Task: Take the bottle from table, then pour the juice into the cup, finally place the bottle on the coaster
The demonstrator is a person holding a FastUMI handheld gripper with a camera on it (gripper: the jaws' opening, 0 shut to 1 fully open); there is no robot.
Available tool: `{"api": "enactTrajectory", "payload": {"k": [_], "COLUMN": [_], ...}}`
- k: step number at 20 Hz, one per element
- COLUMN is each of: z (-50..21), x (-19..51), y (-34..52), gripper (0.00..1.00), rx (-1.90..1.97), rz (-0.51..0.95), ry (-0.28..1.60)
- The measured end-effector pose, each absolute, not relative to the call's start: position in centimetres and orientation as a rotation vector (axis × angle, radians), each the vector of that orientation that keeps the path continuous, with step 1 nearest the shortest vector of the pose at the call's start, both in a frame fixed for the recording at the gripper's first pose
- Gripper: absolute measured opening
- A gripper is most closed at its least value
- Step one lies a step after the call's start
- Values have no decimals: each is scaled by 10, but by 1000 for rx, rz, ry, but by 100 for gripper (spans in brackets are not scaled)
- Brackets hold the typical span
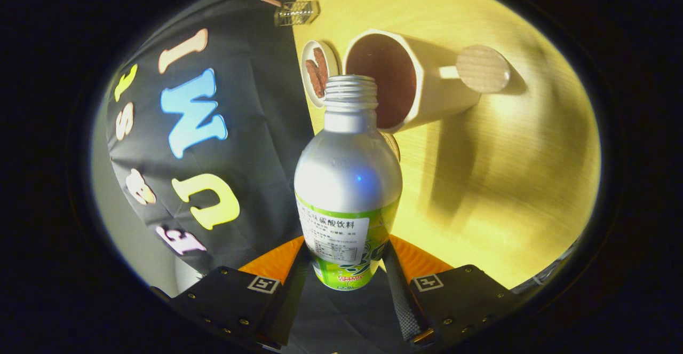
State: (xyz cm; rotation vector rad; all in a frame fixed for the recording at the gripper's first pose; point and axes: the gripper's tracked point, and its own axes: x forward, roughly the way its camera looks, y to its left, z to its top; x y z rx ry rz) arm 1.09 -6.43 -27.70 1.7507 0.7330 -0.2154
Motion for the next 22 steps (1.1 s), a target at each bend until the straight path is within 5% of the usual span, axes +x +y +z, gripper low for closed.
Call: {"api": "enactTrajectory", "payload": {"k": [22], "z": [-326], "x": [1], "y": [-44], "gripper": [76], "rx": [886], "rz": [-237], "ry": [759]}}
